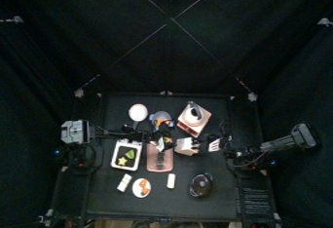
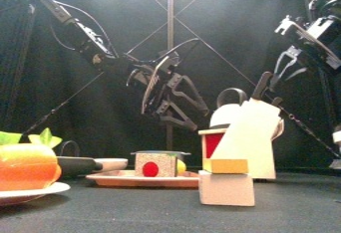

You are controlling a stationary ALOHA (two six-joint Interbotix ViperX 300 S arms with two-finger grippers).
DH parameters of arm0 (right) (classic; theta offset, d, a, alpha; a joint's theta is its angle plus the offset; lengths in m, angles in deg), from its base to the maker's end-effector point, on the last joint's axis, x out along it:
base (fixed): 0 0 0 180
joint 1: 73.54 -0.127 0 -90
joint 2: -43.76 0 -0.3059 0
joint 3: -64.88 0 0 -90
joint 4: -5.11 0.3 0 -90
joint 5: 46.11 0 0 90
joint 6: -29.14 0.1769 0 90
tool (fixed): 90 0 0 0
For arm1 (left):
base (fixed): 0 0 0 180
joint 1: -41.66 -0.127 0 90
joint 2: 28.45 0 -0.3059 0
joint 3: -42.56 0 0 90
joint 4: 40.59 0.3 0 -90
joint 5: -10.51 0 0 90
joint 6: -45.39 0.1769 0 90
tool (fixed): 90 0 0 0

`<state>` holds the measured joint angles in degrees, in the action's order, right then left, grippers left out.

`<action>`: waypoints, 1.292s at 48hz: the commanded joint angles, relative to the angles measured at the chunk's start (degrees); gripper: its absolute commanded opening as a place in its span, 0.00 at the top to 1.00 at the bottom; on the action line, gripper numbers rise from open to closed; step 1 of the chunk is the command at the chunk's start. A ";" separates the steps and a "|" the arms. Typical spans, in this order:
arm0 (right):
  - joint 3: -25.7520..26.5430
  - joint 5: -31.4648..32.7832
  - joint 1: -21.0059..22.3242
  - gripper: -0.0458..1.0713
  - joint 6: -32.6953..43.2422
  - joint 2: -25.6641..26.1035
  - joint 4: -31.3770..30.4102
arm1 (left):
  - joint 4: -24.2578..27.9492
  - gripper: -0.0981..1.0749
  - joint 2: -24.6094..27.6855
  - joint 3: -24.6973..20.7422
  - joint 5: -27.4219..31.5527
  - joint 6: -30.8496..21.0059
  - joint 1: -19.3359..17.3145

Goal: Straighten knife sharpener vertically

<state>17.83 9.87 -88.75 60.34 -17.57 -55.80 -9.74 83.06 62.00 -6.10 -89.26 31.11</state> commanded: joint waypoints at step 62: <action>-3.25 -2.81 0.00 0.67 0.00 2.46 1.67 | -4.66 0.12 7.47 -8.61 6.86 1.76 3.69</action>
<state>14.23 5.92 -88.92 60.34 -16.25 -53.25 -14.31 91.59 54.62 0.93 -87.59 35.15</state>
